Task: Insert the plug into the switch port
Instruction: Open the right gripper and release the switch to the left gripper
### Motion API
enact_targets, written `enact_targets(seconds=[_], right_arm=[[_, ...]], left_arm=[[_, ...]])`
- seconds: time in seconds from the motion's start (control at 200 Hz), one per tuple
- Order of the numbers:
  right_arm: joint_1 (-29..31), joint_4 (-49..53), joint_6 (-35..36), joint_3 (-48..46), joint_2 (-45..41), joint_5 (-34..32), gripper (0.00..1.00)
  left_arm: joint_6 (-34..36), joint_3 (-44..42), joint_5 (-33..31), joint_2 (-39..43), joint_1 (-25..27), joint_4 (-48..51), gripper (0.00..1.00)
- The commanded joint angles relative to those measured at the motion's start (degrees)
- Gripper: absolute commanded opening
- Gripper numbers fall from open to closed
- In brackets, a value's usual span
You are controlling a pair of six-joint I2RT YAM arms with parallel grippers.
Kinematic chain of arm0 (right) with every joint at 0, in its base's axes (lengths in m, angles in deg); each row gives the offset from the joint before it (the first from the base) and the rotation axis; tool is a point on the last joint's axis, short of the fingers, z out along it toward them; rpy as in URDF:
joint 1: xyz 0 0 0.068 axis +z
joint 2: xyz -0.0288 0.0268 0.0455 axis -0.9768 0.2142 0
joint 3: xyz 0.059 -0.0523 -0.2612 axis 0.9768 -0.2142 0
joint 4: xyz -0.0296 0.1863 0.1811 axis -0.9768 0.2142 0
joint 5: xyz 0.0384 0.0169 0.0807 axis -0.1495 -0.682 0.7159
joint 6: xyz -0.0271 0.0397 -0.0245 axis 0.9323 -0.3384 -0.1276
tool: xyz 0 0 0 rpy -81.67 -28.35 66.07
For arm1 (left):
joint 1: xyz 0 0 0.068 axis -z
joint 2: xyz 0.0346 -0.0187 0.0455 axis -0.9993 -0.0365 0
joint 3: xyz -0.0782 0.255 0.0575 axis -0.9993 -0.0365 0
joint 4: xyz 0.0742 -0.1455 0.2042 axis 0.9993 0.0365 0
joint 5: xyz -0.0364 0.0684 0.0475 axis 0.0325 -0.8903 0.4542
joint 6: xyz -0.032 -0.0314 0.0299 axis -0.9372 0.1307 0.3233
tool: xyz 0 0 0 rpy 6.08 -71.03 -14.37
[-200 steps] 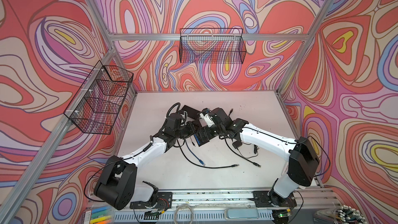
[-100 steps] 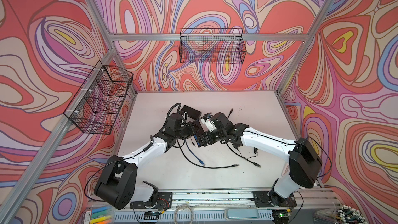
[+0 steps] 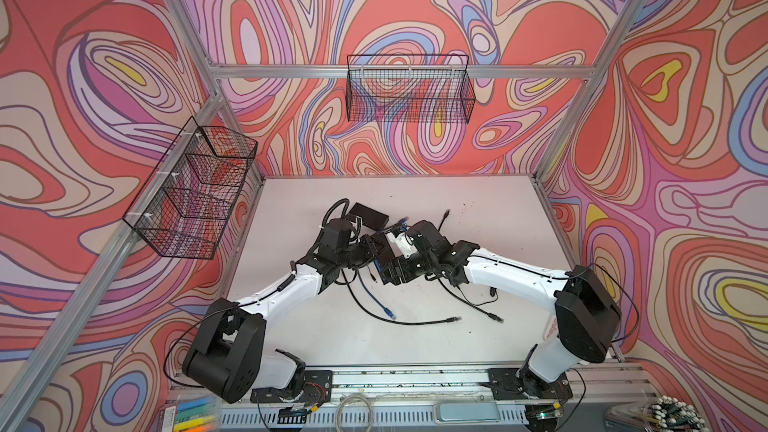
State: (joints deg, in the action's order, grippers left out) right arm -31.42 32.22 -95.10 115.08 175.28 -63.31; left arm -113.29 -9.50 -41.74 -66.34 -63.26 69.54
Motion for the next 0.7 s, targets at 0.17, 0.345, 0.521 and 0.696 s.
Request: enact_targets(seconds=[0.17, 0.345, 0.521, 0.696], right_arm=[[0.4, -0.4, -0.1, -0.1, 0.7, -0.9, 0.53], [0.4, -0.1, 0.0, 0.7, 0.6, -2.7, 0.39], [0.4, 0.0, 0.1, 3.3, 1.0, -4.9, 0.35], [0.4, 0.6, 0.1, 6.4, 2.5, -6.0, 0.33]], left_arm=[[-0.5, 1.8, 1.2, -0.1, -0.3, -2.4, 0.12], [-0.7, 1.7, 1.7, 0.8, -0.2, -1.9, 0.33], [-1.2, 0.7, 1.2, 2.1, -0.3, -1.1, 0.52], [-1.3, -0.6, 0.7, 3.4, -0.2, -1.3, 0.59]])
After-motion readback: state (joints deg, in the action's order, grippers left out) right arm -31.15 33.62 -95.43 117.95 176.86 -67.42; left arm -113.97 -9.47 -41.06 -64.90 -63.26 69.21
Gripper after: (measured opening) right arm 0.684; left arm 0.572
